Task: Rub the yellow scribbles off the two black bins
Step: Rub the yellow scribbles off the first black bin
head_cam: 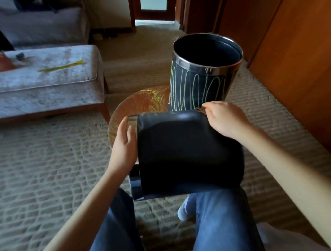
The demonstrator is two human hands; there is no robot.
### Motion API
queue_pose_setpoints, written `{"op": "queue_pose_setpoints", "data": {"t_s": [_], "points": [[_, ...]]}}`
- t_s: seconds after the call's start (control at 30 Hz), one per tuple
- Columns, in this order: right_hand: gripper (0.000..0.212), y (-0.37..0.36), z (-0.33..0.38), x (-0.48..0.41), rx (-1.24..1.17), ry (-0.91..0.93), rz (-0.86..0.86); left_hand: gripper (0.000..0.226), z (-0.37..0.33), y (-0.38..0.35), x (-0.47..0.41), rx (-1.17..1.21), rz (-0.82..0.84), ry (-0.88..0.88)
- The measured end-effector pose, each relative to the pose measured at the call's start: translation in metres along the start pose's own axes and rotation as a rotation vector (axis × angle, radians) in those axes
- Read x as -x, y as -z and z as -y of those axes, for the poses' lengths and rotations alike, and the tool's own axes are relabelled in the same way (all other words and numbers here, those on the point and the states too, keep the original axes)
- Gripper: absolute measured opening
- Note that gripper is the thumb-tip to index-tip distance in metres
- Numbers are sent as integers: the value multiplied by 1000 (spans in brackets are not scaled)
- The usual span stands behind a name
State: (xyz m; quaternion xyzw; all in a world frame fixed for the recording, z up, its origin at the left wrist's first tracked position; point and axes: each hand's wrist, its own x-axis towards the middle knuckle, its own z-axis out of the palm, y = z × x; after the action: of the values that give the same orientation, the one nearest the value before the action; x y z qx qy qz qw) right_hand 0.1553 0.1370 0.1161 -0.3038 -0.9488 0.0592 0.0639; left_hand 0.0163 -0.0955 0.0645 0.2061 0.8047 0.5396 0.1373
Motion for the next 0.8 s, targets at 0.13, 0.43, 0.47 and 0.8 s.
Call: {"op": "queue_pose_setpoints", "data": {"t_s": [0.13,0.43,0.47,0.8], "points": [[35,-10,66,-8,-37,18,13,47,0,-3,6,77,-13,-14],[44,-40,84,62,-94,520,-189,55,16,-3,-12,150,38,16],[42,-37,64,60,-82,468,-223,53,18,-2,-13,146,47,29],[45,-35,-28,117,-47,303,-382,60,41,-5,-66,186,137,204]]}}
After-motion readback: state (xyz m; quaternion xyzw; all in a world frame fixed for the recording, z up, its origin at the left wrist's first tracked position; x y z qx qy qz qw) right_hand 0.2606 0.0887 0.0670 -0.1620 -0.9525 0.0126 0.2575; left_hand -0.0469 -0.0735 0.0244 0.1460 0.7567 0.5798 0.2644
